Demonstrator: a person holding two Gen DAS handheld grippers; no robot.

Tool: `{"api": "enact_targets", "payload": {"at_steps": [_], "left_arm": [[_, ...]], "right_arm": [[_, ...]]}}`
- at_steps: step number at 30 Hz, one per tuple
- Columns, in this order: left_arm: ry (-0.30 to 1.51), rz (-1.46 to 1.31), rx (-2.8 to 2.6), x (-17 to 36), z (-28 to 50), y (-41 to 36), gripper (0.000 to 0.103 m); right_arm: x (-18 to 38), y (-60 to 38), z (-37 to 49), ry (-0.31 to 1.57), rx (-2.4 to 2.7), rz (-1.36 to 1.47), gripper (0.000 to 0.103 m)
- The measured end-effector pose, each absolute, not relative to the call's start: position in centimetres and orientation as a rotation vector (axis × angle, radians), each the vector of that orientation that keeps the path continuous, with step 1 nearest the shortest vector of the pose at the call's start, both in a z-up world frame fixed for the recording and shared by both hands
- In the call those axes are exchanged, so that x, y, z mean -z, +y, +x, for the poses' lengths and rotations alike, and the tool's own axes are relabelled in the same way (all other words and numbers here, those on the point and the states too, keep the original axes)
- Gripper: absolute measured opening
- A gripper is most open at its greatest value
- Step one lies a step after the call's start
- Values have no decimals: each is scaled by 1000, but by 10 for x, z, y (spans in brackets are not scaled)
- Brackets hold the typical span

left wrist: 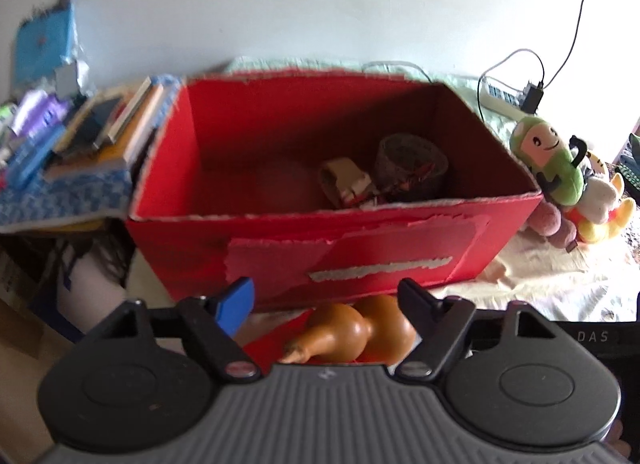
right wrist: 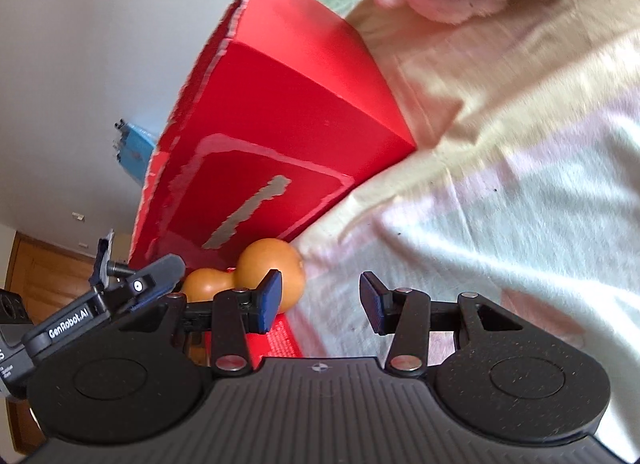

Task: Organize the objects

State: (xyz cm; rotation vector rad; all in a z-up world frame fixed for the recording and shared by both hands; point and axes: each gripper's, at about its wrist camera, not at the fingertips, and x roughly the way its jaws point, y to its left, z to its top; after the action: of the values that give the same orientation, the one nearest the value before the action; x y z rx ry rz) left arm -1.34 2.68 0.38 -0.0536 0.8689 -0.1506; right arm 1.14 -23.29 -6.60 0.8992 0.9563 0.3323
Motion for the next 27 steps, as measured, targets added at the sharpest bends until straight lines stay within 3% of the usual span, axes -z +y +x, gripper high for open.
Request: {"api": "enact_targets", "payload": {"at_steps": [13, 27], "left_arm": [[987, -118, 427, 17, -37, -6, 73], [1089, -34, 480, 41, -39, -51, 80]], "right_arm": [[66, -247, 9, 953, -269, 911, 47], [70, -239, 12, 1062, -502, 857, 47]]}}
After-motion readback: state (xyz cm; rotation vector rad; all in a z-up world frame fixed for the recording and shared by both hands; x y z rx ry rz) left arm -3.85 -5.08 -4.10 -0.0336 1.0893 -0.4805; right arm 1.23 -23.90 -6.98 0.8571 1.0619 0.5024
